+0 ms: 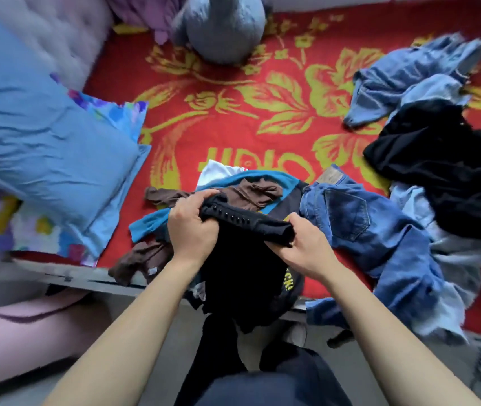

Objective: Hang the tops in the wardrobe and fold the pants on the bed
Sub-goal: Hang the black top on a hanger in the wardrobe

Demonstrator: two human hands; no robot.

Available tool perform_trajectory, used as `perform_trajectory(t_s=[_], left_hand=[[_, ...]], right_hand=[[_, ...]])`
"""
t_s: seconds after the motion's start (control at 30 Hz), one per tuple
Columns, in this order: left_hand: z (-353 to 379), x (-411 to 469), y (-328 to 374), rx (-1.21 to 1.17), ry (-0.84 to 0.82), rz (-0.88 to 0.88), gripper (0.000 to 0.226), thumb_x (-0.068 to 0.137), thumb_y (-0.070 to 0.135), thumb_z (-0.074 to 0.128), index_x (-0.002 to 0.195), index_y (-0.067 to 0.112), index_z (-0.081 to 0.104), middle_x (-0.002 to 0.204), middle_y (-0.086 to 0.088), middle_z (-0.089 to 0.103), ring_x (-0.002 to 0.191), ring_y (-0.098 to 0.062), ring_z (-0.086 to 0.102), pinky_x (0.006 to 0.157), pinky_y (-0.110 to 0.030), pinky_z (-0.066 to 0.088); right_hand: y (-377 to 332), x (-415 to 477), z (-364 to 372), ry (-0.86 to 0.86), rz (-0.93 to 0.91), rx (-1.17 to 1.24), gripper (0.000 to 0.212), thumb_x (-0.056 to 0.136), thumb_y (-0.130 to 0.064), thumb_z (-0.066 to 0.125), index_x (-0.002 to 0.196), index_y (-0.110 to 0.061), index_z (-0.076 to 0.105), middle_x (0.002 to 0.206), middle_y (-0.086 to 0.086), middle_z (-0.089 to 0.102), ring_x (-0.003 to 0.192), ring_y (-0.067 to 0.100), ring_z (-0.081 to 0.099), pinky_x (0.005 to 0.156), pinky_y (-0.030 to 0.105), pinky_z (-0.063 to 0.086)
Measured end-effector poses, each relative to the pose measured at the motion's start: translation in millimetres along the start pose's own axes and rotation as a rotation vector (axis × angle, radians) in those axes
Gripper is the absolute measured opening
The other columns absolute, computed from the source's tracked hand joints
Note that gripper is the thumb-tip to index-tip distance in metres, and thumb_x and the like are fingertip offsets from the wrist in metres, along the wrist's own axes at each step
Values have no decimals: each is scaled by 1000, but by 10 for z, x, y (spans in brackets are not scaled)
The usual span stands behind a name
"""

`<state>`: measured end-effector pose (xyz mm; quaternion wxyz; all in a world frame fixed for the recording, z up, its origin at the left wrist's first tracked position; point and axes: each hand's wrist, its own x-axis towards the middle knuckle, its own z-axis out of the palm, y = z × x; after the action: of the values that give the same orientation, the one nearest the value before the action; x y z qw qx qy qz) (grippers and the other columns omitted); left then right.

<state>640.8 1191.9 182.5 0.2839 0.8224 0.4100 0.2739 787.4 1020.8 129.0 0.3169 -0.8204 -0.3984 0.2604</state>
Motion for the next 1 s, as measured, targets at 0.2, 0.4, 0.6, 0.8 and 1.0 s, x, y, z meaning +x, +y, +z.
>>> perform_trajectory(t_s=[0.2,0.4,0.6,0.8,1.0], left_hand=[[-974,-131,541,-382,254,-266,53,51,5,36,68,38,75,66,13,71,69,-8,66,66,-17,50],[-1857,-433,975,-713,470,-122,49,52,-4,34,64,21,75,63,1,71,60,-15,68,60,-23,54],[-2508,-724,738,-486,578,-218,46,55,5,36,67,29,73,66,12,71,71,-9,68,66,-23,53],[-2917,-1701,46,-69,265,-371,34,69,4,53,65,36,62,71,19,65,76,-18,63,60,-19,46],[-3033,-2763,-330,-27,125,-472,30,71,-1,58,88,23,63,92,-6,68,92,-32,63,78,-33,48]], right_hand=[[-739,-14,-568,-83,-378,86,35,76,-42,45,86,-9,54,102,0,52,103,20,48,92,34,39],[-1181,-391,-442,-240,-378,-32,27,88,-56,59,79,-32,51,69,-14,57,69,8,54,68,37,47],[-1636,-1013,-333,-430,-224,390,18,96,-29,63,112,-22,71,103,1,75,93,12,66,87,32,53],[-2158,-1858,-271,-283,-184,683,22,91,-30,57,95,-30,79,88,-7,74,77,6,67,64,17,49],[-2509,-2407,-199,-175,-137,494,19,95,-20,59,96,-14,77,85,-2,73,73,15,66,68,31,48]])
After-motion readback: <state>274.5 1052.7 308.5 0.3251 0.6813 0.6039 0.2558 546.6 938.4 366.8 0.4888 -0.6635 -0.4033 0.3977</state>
